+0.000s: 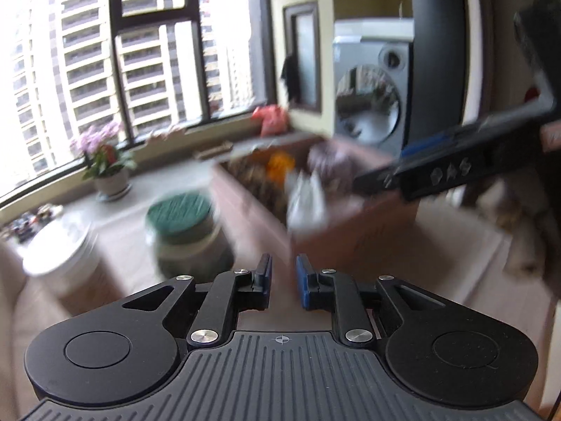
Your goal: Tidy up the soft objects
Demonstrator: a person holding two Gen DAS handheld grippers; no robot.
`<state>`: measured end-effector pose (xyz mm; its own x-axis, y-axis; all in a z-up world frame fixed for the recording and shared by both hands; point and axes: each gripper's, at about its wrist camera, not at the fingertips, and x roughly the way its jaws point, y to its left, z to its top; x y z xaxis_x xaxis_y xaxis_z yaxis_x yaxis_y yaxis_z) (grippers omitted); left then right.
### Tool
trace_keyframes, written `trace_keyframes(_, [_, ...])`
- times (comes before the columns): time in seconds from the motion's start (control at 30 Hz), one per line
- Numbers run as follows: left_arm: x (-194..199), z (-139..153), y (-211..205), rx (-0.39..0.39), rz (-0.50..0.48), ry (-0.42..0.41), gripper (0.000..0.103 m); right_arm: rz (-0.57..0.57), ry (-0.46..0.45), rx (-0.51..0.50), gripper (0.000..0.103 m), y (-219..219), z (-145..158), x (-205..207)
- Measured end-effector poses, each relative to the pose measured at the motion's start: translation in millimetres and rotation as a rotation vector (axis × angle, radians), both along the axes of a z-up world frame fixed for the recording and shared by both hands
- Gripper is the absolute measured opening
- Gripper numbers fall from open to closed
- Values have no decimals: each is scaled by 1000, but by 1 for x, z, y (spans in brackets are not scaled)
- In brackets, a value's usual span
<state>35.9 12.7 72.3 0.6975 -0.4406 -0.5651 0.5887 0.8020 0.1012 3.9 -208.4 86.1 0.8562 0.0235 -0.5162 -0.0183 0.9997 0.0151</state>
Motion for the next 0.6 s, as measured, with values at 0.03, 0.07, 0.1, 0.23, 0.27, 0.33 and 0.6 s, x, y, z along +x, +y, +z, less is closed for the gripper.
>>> trace_keyframes(0.03, [-6,-8,7,26,26,18,20,-3,3,-19,75,6,-6,-6])
trace_keyframes(0.07, [-10,-17,14,42,57,38,20,-7,14,-31,76,12,-15,-11])
trace_keyframes(0.1, [-12,-25,20,51,89,60,20,-5,31,-33,76,17,-23,-14])
trace_keyframes(0.23, [-12,-44,29,61,180,87,21,21,168,-8,76,32,-64,-10])
trace_keyframes(0.27, [-12,-45,29,54,189,80,20,23,201,-1,77,34,-73,-7])
trace_keyframes(0.33, [-11,-44,28,34,199,75,18,23,181,-18,83,39,-83,-9])
trace_keyframes(0.6, [-5,-50,18,-52,249,78,18,-56,161,4,103,25,-91,-3])
